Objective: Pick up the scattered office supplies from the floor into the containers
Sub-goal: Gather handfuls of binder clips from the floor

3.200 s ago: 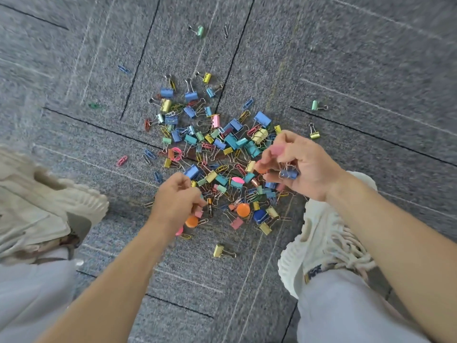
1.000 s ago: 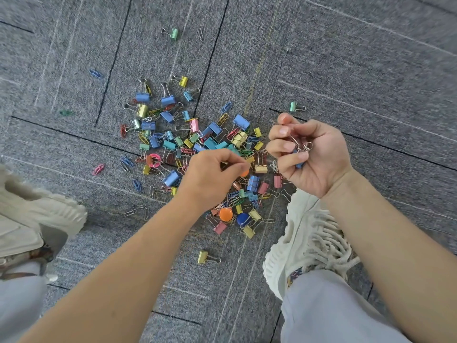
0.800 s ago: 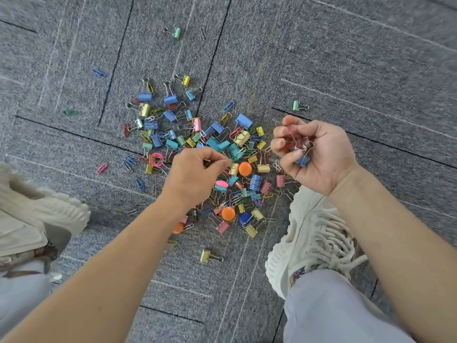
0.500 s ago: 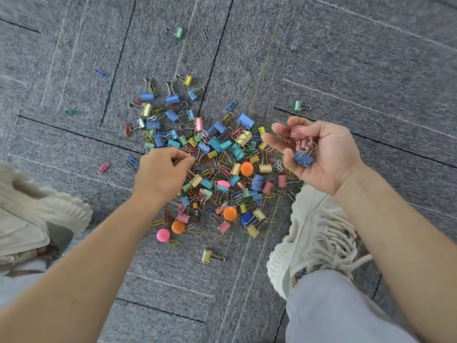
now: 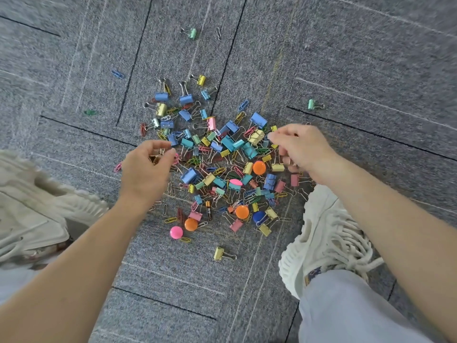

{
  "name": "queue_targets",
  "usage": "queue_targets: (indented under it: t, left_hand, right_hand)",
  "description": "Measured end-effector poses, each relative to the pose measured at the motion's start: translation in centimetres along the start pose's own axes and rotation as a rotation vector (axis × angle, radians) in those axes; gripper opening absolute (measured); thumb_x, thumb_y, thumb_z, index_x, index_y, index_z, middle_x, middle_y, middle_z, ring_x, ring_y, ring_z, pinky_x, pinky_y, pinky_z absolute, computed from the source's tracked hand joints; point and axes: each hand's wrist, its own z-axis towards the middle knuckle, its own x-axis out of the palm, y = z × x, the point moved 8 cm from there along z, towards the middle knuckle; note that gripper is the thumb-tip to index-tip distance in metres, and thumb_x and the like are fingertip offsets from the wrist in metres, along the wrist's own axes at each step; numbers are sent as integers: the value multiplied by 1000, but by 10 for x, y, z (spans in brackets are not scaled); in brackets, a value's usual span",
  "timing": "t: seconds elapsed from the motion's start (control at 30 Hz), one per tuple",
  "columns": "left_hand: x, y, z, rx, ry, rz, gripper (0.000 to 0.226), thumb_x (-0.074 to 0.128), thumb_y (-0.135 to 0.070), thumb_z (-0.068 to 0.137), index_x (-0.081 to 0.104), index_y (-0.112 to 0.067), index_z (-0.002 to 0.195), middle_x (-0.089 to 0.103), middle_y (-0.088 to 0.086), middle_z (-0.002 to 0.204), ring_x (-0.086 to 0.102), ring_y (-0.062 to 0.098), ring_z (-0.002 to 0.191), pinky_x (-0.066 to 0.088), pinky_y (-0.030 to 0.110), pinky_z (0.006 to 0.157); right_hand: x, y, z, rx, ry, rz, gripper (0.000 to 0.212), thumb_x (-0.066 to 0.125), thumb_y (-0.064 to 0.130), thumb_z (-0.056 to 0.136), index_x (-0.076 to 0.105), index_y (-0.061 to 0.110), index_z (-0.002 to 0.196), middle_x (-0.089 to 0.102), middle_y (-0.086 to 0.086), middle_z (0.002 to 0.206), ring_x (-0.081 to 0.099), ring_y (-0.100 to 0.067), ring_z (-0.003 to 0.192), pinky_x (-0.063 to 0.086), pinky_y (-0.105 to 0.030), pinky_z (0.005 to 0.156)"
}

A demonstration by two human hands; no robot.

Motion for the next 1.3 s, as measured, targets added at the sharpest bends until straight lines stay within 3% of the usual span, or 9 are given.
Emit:
queue_targets:
  t: [0.13, 0.37, 0.57, 0.7, 0.77, 0.9, 1.03, 1.2, 1.3]
  left_hand:
    - [18, 30, -4, -125, 186, 288, 26, 67, -48, 86, 62, -24, 94, 61, -4, 87, 57, 13, 74, 59, 39, 74]
    - [38, 47, -4, -189, 224, 472, 36, 72, -57, 78, 65, -35, 105, 63, 5, 105, 56, 15, 67, 58, 44, 81]
    - [43, 39, -7, -157, 294, 370, 18, 74, -43, 81, 59, -36, 89, 62, -1, 93, 55, 16, 66, 60, 42, 74]
    - [46, 21, -21, -184, 373, 29, 19, 74, -33, 83, 63, -23, 96, 56, 1, 83, 49, 10, 59, 47, 20, 50]
    - [53, 9, -30, -230, 425, -195, 23, 73, -28, 82, 64, -16, 100, 54, 5, 77, 50, 12, 61, 48, 18, 54]
    - [65, -6, -36, -262, 437, -324, 23, 75, -24, 83, 66, -13, 101, 49, 12, 79, 47, 14, 58, 50, 24, 58]
    - [74, -14, -37, -257, 457, -356, 21, 75, -22, 85, 65, -13, 102, 50, 14, 80, 45, 14, 54, 45, 19, 50]
    - [76, -14, -35, -264, 452, -393, 20, 77, -23, 83, 66, -16, 98, 50, 12, 75, 47, 15, 57, 46, 24, 54]
    - [76, -14, -36, -279, 454, -412, 20, 76, -22, 83, 65, -15, 98, 50, 9, 71, 46, 16, 58, 46, 23, 53]
  right_hand:
    - [18, 28, 16, -184, -116, -616, 50, 67, 64, 80, 57, 18, 99, 58, 0, 90, 57, -22, 83, 46, -35, 69]
    - [29, 30, 20, -295, -135, -702, 37, 69, 53, 81, 58, 21, 99, 63, -1, 86, 61, -24, 82, 50, -35, 68]
    - [6, 12, 7, -298, -83, -258, 28, 79, 33, 79, 59, 16, 89, 59, 7, 79, 50, -5, 68, 39, -17, 59]
    - [3, -11, 0, -45, 108, 628, 15, 63, 8, 89, 54, 12, 78, 51, -5, 67, 44, -17, 59, 37, -26, 50]
    - [8, -17, -5, 81, 195, 899, 7, 58, 8, 92, 58, 10, 85, 56, -6, 72, 51, -16, 63, 41, -22, 48]
    - [14, -16, -10, 160, 285, 1095, 20, 54, 10, 93, 56, -3, 108, 66, -16, 98, 69, -25, 90, 57, -24, 66]
    - [13, -9, -17, 157, 329, 1146, 13, 46, 7, 94, 55, -2, 93, 65, -19, 119, 61, -51, 112, 54, -44, 93]
    - [10, -1, -24, 115, 398, 1119, 19, 37, 5, 93, 55, -2, 93, 63, -17, 130, 58, -59, 111, 52, -53, 92]
    - [8, 3, -25, 79, 445, 1131, 7, 46, 9, 84, 52, 8, 89, 69, -14, 117, 67, -45, 104, 62, -37, 73]
